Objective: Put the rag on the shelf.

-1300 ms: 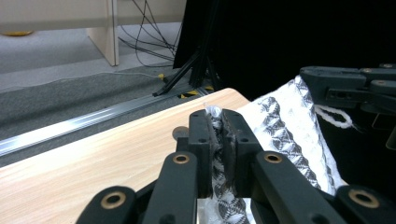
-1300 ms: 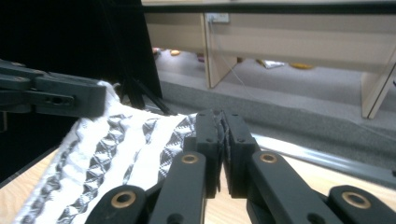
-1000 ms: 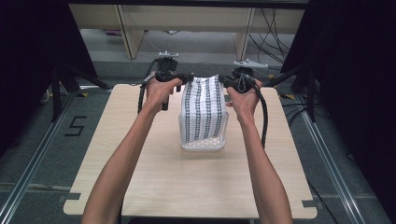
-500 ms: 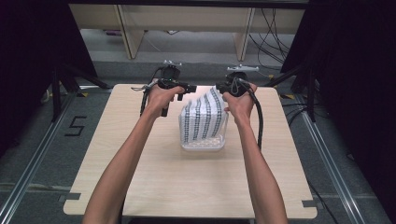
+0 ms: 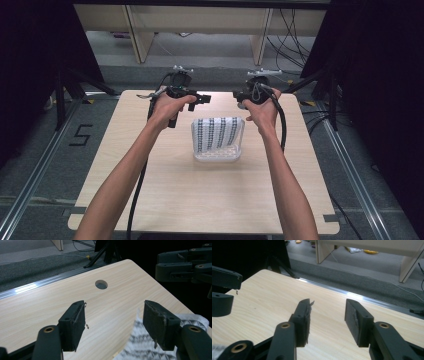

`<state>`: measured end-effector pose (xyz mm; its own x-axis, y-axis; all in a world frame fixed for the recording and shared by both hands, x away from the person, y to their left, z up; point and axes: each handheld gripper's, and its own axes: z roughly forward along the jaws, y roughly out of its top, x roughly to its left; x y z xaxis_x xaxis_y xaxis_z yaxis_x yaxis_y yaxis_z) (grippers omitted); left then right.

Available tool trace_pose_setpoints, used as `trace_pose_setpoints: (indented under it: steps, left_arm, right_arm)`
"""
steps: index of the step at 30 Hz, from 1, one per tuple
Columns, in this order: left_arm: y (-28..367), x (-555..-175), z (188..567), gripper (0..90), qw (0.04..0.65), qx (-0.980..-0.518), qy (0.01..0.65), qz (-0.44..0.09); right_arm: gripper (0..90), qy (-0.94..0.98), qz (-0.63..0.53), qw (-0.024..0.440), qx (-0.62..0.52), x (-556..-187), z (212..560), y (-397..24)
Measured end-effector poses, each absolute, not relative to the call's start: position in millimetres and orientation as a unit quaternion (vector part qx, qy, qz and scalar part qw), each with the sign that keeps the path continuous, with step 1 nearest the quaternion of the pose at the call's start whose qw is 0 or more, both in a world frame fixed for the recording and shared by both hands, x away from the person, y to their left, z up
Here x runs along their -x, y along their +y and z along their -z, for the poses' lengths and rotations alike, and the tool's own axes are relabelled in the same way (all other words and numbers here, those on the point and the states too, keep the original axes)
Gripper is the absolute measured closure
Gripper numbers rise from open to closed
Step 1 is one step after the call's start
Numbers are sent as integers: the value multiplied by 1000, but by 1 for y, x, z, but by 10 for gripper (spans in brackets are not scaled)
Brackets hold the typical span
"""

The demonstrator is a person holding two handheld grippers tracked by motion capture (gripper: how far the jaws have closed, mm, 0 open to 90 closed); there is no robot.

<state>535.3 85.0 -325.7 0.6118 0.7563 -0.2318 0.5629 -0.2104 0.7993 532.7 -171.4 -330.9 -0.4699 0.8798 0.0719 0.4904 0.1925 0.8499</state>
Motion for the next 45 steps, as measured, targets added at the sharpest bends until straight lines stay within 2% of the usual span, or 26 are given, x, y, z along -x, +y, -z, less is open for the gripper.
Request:
trace_pose_setpoints:
  steps: [6,15,25,29,45]
  left_arm:
    - [98,-522,321,279,469,-768,423,-104]
    - [113,-506,323,235,478,-763,424,-103]
    - [121,-487,327,176,479,-769,409,-106]
    - [122,-477,324,172,483,-768,404,-120]
    - [128,-442,327,164,499,-773,377,-110]
  right_arm:
    - [447,747,-438,209,-455,-521,325,-180]
    - [362,752,-442,195,-449,-505,323,-190]
    - [329,757,-456,184,-430,-491,322,-196]
    - [317,758,-456,184,-428,-485,320,-196]
    - [257,755,-469,178,-424,-466,319,-194]
